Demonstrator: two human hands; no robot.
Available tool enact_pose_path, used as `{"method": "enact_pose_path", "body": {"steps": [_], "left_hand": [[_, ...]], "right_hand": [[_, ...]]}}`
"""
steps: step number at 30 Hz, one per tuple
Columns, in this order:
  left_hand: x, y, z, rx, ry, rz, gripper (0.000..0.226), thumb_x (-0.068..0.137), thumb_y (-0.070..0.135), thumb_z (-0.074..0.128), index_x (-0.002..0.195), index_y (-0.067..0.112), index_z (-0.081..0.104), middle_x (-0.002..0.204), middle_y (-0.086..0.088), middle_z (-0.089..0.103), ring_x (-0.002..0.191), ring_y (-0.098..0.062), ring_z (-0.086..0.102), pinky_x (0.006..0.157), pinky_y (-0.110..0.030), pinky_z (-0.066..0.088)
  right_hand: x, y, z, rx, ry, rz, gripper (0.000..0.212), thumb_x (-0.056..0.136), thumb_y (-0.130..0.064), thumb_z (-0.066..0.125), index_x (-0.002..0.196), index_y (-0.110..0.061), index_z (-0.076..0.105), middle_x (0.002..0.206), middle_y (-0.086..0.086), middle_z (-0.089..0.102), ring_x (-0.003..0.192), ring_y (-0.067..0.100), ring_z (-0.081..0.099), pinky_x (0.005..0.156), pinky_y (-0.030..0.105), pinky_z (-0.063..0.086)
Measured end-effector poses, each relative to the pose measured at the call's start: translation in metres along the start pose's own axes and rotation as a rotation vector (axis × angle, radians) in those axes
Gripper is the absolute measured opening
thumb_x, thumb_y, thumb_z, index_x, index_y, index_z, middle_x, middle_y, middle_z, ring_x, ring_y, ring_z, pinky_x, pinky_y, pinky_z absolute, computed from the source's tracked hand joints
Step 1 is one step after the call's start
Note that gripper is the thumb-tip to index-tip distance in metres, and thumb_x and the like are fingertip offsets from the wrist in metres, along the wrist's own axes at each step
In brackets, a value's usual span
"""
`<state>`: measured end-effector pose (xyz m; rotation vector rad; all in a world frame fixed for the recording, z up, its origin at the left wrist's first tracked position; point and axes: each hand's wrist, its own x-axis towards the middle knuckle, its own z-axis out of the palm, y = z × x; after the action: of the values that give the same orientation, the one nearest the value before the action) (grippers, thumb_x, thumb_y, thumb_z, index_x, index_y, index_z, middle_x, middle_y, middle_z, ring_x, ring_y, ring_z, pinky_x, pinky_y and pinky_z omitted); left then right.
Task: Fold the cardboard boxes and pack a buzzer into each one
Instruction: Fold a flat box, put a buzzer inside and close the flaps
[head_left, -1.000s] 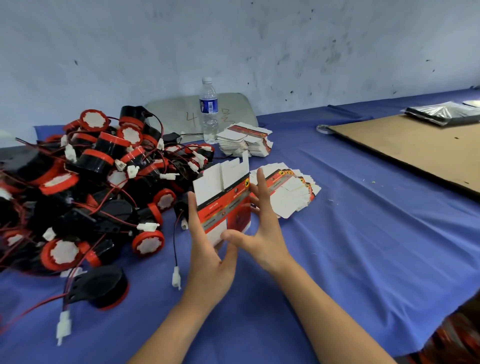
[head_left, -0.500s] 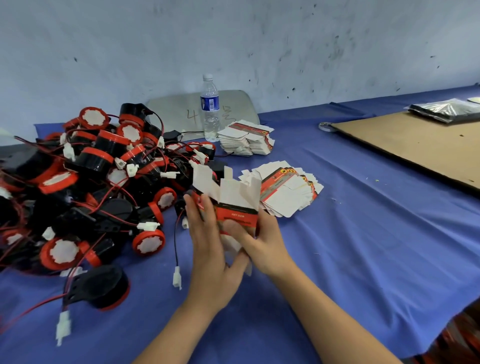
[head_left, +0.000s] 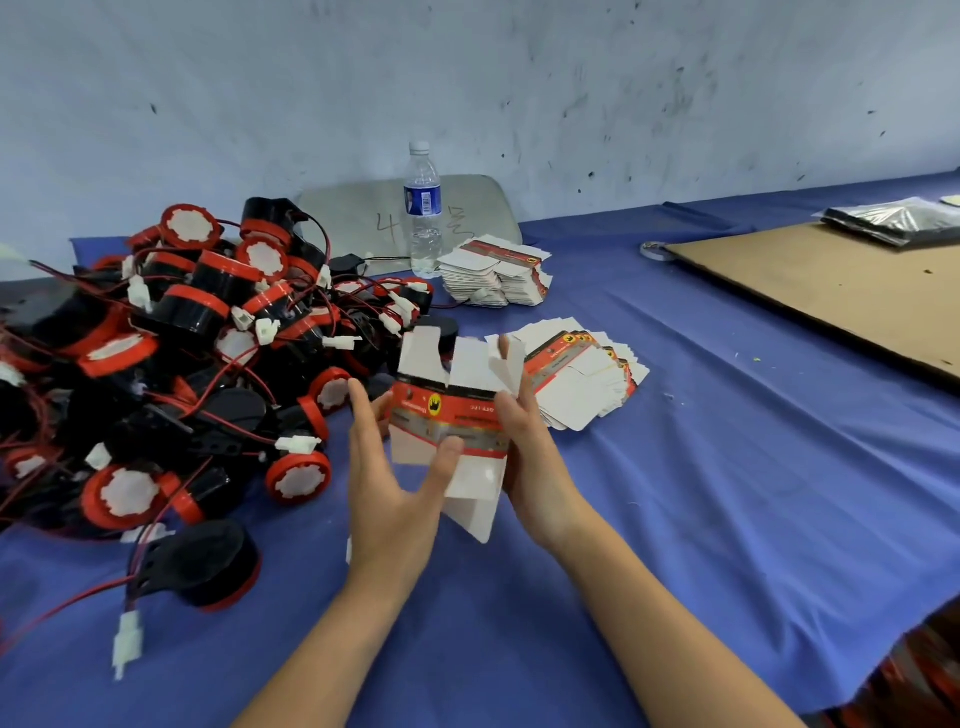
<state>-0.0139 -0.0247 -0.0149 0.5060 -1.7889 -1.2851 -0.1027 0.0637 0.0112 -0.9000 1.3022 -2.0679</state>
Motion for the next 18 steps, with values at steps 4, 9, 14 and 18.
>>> {"method": "enact_pose_path", "body": {"steps": [4,9,14,18], "left_hand": [[-0.0050,0.0025,0.0095,-0.106,-0.152,-0.041,0.107,0.060,0.050,0.076,0.139,0.068,0.006,0.140,0.022,0.046,0.121,-0.003,0.054,0.095,-0.033,0.051],[-0.0024,0.0004,0.0073,-0.070,-0.143,-0.057,0.101,0.058,0.049,0.075,0.131,0.075,0.011,0.128,0.027,0.057,0.109,0.005,0.060,0.078,-0.012,0.050],[-0.0030,0.0017,0.0052,-0.043,-0.176,-0.044,0.100,0.063,0.047,0.074,0.150,0.029,0.029,0.135,0.010,0.056,0.123,-0.009,0.055,0.097,-0.037,0.052],[-0.0034,0.0028,0.0048,-0.014,-0.153,-0.044,0.097,0.063,0.042,0.075,0.148,0.019,0.033,0.136,0.000,0.055,0.123,-0.016,0.055,0.098,-0.048,0.050]], "right_hand": [[-0.0035,-0.0060,-0.0003,-0.065,0.018,-0.104,0.048,0.084,-0.050,0.056,0.132,-0.044,0.051,0.137,-0.008,0.057,0.122,0.013,0.057,0.096,0.032,0.051],[-0.0060,-0.0065,-0.0010,-0.296,0.017,-0.245,0.039,0.091,-0.041,0.048,0.129,-0.041,0.055,0.136,-0.013,0.056,0.129,0.006,0.048,0.100,0.017,0.039],[-0.0050,-0.0028,-0.0026,-0.521,0.000,-0.370,0.042,0.091,-0.035,0.052,0.128,-0.017,0.061,0.138,-0.003,0.055,0.135,0.018,0.043,0.111,0.039,0.036],[-0.0042,-0.0029,-0.0032,-0.608,0.038,-0.413,0.040,0.095,-0.036,0.044,0.119,-0.014,0.067,0.128,-0.002,0.059,0.127,0.023,0.049,0.104,0.050,0.039]]}}
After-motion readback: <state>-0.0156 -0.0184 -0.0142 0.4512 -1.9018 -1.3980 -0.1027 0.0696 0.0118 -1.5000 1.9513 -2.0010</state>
